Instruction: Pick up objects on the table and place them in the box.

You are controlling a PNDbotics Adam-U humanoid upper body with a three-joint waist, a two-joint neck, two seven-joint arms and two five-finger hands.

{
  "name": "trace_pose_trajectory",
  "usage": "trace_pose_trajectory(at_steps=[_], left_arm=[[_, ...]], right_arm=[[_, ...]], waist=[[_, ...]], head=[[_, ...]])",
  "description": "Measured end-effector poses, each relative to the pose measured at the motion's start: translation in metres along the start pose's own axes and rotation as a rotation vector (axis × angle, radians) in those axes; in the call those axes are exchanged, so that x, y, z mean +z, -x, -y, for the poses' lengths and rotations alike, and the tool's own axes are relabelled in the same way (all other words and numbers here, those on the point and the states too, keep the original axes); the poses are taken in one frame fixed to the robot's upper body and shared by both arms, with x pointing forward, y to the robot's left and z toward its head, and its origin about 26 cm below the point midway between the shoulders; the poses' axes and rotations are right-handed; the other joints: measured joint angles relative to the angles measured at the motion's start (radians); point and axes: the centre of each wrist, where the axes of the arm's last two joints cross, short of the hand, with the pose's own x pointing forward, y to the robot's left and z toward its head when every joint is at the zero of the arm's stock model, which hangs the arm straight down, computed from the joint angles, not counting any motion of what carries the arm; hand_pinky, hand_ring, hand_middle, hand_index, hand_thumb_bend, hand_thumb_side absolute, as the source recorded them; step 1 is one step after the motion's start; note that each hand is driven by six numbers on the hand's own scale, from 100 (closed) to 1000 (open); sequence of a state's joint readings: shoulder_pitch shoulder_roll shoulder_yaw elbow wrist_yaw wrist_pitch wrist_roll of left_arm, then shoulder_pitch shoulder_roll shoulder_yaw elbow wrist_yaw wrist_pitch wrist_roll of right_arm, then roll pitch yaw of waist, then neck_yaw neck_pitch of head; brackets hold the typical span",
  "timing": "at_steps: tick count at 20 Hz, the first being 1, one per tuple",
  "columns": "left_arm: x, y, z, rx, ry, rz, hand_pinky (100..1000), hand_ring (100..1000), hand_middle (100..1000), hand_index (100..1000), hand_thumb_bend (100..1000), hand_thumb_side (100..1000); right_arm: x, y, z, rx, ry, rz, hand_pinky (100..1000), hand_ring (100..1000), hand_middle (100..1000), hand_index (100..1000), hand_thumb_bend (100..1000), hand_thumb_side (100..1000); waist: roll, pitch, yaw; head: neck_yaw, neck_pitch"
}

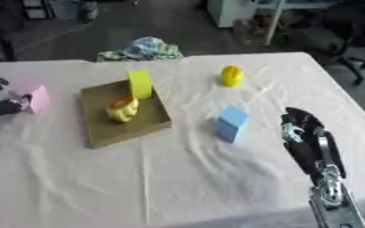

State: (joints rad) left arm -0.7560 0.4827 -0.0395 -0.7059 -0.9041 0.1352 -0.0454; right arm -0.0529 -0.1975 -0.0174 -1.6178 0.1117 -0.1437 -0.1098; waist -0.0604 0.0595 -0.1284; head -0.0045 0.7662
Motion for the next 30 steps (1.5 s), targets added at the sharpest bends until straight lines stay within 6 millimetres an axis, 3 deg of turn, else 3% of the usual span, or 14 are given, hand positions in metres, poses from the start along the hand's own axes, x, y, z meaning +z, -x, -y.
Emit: trace_pose_trajectory(at_steps=[5,8,9,11,14,23,30], left_arm=[[0.000,0.002,0.001,0.050,-0.027,0.019,711,578,665,811,287,560],[0.000,0.002,0.001,0.064,-0.069,0.028,684,531,602,760,151,452],[0.000,0.003,0.002,0.067,-0.087,0.030,668,506,573,734,100,376],[0.001,0.002,0.002,0.072,-0.128,0.037,649,467,527,693,100,315],[0.002,-0.004,-0.004,0.094,-0.198,0.072,640,444,507,677,100,315],[0.019,-0.054,-0.062,0.143,-0.292,0.383,648,446,506,674,100,302],[0.044,-0.097,-0.070,-0.009,-0.155,0.664,660,485,532,690,100,284]], right_arm=[[0.000,0.001,-0.001,-0.006,-0.004,-0.005,707,777,670,793,100,502],[0.000,0.001,-0.003,-0.014,-0.007,-0.006,707,778,670,793,100,504],[0.001,0.001,-0.004,-0.016,-0.007,-0.006,707,778,670,793,100,504],[0.001,0.001,-0.004,-0.018,-0.009,-0.005,707,777,669,793,100,504],[0.001,0.001,-0.004,-0.018,-0.009,-0.005,707,777,669,792,100,504],[-0.001,0.000,-0.004,-0.019,-0.009,0.001,707,777,669,792,100,505],[-0.002,-0.001,-0.004,-0.019,-0.010,0.004,707,777,669,793,100,506]], waist=[[-0.011,0.005,-0.008],[-0.013,0.008,-0.012],[-0.014,0.009,-0.014],[-0.015,0.009,-0.015],[-0.015,0.009,-0.014],[-0.015,0.010,-0.009],[-0.015,0.010,-0.015]], head=[[0.004,0.000],[0.007,0.000],[0.007,0.000],[0.008,0.000],[0.007,0.000],[0.001,0.000],[-0.005,0.000]])
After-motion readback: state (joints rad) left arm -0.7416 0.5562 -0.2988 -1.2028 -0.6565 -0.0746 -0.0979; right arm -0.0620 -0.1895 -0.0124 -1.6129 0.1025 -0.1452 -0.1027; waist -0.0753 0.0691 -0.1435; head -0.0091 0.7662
